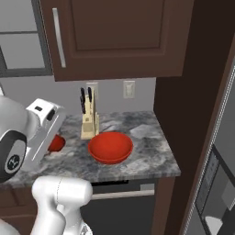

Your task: Take the peach, bell pepper, and peach from the freezer and place them in the bowl on the counter.

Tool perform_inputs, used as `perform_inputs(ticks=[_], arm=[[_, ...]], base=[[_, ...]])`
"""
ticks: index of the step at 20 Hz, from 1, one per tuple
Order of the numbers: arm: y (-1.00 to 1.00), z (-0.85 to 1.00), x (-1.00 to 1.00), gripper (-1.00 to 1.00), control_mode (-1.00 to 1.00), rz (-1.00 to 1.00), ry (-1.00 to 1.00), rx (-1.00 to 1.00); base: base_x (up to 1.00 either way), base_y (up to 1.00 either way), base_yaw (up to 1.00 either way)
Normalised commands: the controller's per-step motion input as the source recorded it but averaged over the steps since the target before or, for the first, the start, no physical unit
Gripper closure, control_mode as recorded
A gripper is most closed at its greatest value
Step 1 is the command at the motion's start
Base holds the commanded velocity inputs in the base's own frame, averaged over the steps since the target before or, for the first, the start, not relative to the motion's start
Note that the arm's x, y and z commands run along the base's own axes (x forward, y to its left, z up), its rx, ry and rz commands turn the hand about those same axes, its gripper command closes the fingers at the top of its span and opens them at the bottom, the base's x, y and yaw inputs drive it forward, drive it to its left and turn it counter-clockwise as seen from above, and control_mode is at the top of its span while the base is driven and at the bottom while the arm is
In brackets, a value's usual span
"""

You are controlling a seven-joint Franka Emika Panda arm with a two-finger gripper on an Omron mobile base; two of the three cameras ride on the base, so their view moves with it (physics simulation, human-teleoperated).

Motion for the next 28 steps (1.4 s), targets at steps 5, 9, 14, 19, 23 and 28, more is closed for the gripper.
perform_inputs(ticks=[5,9,14,19,23,28], arm=[[-0.45,-0.49,0.48,1.00,-1.00,0.00,0.04,0.08],[-0.22,-0.53,0.31,1.00,-1.00,0.01,0.04,0.07],[0.00,-0.35,0.47,1.00,-1.00,0.00,0.07,0.00],[0.00,-0.38,0.45,1.00,-1.00,0.00,0.11,0.01],[0.00,-0.38,0.47,1.00,-1.00,0.01,0.10,0.02],[-0.06,-0.23,0.48,1.00,-1.00,0.01,0.02,0.06]], base=[[0.00,0.00,0.00],[0.00,0.00,0.00],[0.00,0.00,0.00],[0.00,0.00,0.00],[0.00,0.00,0.00],[0.00,0.00,0.00]])
